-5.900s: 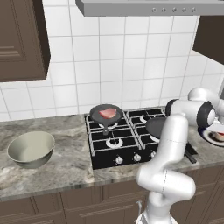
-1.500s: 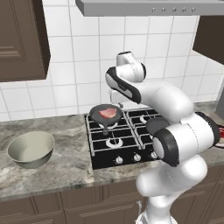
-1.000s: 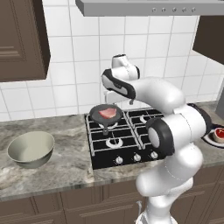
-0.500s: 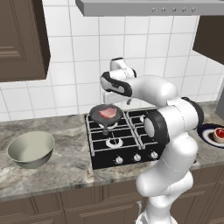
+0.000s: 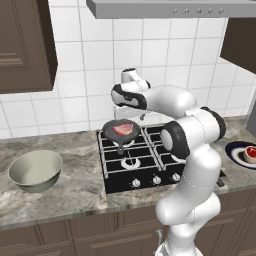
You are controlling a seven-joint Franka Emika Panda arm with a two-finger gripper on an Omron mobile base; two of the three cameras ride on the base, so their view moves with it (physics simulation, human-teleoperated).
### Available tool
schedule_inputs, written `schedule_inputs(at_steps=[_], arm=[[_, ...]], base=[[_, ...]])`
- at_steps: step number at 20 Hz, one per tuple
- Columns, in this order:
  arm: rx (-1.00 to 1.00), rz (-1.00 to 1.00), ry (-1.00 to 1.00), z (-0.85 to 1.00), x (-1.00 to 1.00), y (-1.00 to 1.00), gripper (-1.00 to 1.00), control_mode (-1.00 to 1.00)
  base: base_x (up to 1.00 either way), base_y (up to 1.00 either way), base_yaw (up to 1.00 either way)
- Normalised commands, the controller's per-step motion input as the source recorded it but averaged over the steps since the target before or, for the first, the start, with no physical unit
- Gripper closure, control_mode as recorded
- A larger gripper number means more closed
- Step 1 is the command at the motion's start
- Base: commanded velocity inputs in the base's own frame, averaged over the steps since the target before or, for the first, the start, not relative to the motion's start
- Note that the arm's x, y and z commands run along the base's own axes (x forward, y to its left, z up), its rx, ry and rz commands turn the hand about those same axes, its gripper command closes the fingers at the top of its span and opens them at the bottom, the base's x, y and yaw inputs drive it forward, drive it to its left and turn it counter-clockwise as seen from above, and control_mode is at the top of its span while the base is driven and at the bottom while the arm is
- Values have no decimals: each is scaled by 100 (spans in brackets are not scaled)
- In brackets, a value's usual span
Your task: Place one of the steaks on the plate and the other in the bowl. Then place the bowl in the fridge.
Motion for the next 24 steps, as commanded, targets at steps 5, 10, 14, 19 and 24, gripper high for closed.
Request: schedule_inputs(at_steps=[5, 10, 14, 19, 24], arm=[[1, 0, -9, -29, 18, 5, -100, -100], [0, 0, -3, -34, 18, 0, -100, -100], [0, 0, 0, -13, 11, 2, -100, -100], [0, 0, 0, 0, 12, 8, -100, -100], [0, 0, 0, -8, 12, 8, -100, -100]], base=[[0, 0, 0], [0, 0, 0], [0, 0, 0], [0, 0, 0], [0, 0, 0]])
